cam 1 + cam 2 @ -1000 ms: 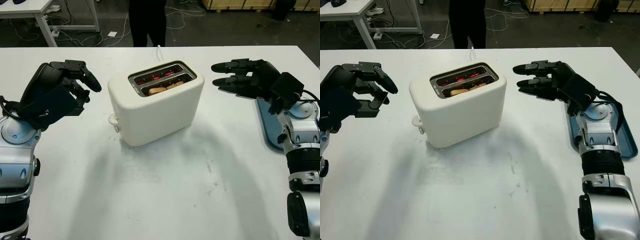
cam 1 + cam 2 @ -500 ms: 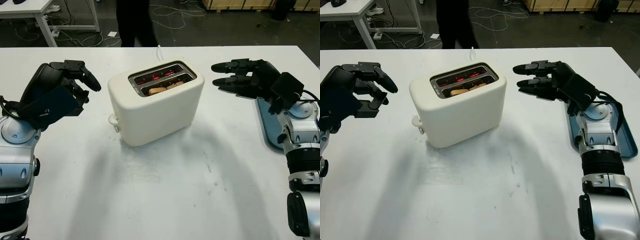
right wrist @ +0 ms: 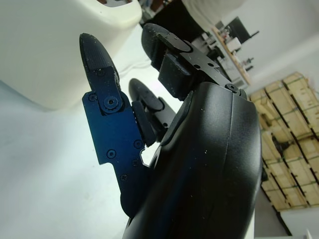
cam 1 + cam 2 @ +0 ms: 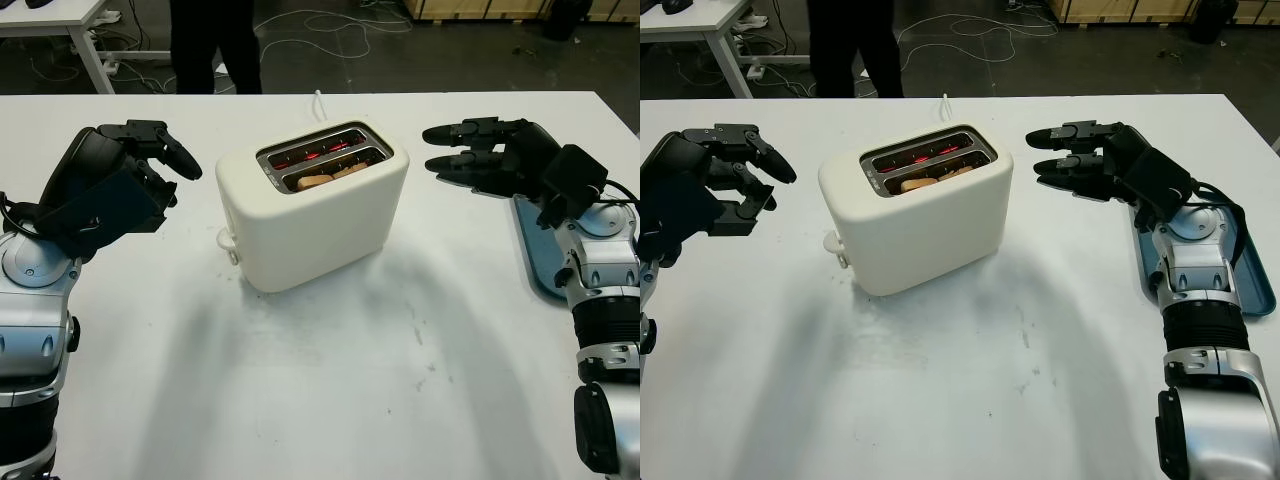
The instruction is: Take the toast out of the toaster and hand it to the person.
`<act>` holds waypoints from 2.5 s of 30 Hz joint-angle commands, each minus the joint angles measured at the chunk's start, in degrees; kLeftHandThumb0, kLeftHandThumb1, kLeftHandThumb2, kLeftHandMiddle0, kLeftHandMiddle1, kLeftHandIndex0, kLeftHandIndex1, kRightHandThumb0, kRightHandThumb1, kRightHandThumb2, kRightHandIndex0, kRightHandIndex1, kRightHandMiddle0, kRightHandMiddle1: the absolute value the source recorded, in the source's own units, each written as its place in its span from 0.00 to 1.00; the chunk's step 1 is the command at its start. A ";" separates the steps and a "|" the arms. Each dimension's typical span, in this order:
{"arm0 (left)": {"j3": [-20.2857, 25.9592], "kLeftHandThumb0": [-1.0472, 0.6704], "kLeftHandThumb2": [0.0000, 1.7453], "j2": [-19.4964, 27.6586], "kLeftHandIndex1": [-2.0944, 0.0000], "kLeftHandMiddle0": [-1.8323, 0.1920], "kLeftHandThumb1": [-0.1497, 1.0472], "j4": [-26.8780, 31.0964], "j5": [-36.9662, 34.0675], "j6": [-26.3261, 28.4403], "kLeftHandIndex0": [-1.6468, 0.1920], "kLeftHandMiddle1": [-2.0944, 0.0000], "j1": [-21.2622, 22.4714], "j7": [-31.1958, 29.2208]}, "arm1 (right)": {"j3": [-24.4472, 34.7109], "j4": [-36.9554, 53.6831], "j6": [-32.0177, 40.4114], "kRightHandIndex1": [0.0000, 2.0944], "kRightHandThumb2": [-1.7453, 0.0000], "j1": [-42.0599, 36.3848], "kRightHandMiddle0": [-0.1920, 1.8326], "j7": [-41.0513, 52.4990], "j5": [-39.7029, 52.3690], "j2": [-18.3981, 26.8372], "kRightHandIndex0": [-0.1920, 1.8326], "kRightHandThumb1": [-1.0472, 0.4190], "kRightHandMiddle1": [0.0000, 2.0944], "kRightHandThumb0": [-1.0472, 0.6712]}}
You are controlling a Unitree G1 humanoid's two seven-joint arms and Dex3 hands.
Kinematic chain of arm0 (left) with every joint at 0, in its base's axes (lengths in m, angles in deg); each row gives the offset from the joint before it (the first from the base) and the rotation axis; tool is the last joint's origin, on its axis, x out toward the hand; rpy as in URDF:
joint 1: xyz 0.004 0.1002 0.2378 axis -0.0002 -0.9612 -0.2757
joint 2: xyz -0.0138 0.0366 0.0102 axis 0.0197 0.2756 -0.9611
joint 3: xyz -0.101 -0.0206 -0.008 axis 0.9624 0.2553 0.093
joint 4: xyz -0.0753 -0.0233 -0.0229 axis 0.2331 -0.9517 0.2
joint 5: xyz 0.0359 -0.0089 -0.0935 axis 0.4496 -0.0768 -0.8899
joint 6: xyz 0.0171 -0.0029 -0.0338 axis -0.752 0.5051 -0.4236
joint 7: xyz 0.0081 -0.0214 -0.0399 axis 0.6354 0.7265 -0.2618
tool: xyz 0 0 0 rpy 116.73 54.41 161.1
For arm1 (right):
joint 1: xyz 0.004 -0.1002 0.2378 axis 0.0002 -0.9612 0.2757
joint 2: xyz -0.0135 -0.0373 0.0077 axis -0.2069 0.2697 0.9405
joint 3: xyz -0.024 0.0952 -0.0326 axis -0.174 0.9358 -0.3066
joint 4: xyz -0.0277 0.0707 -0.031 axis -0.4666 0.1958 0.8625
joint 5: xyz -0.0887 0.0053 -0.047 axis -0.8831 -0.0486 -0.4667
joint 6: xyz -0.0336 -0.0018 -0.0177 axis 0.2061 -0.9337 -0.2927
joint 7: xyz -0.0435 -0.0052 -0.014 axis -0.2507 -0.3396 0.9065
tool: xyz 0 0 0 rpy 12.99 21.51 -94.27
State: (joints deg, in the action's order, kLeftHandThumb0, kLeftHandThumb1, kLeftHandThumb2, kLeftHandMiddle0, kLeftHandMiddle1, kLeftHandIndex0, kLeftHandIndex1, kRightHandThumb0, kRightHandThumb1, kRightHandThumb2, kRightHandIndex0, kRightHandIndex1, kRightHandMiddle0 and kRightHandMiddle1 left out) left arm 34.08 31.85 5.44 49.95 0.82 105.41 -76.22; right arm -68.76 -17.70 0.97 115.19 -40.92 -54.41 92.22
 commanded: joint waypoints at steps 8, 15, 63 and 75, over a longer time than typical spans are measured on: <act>0.13 0.72 0.53 -0.38 0.47 0.51 0.69 0.29 -0.75 1.43 0.50 0.43 0.32 -0.46 | -0.16 -0.43 -1.07 0.00 1.00 -0.36 0.48 -0.06 0.15 -0.28 0.53 0.16 0.00 0.32; 1.44 0.69 0.57 -2.23 0.42 0.56 0.73 1.35 -3.21 4.93 0.55 0.36 0.47 0.50 | -0.11 0.24 -0.99 0.00 1.00 -0.83 0.48 -0.25 0.08 -0.15 0.52 0.16 0.00 0.32; 1.93 0.64 0.60 -1.77 0.34 0.61 0.75 1.19 -6.01 5.78 0.64 0.29 0.72 -0.17 | -0.09 -0.35 -0.73 0.00 1.00 -0.55 0.49 0.27 0.48 -0.26 0.53 0.16 0.00 0.31; 1.90 0.75 0.57 -1.56 0.34 0.59 0.64 0.49 -6.08 3.68 0.61 0.29 0.78 -0.40 | 0.10 -0.10 -0.04 0.00 1.00 -0.45 0.48 0.24 0.90 -0.48 0.52 0.16 0.00 0.32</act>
State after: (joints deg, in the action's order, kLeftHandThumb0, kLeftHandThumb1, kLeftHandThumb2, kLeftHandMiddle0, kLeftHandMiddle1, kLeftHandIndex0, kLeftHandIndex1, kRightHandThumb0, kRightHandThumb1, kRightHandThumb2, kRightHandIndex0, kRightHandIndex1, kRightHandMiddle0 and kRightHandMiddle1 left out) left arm 36.11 29.88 6.08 43.89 5.33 105.63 -76.54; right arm -68.77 -17.85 0.79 114.34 -40.72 -54.23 92.21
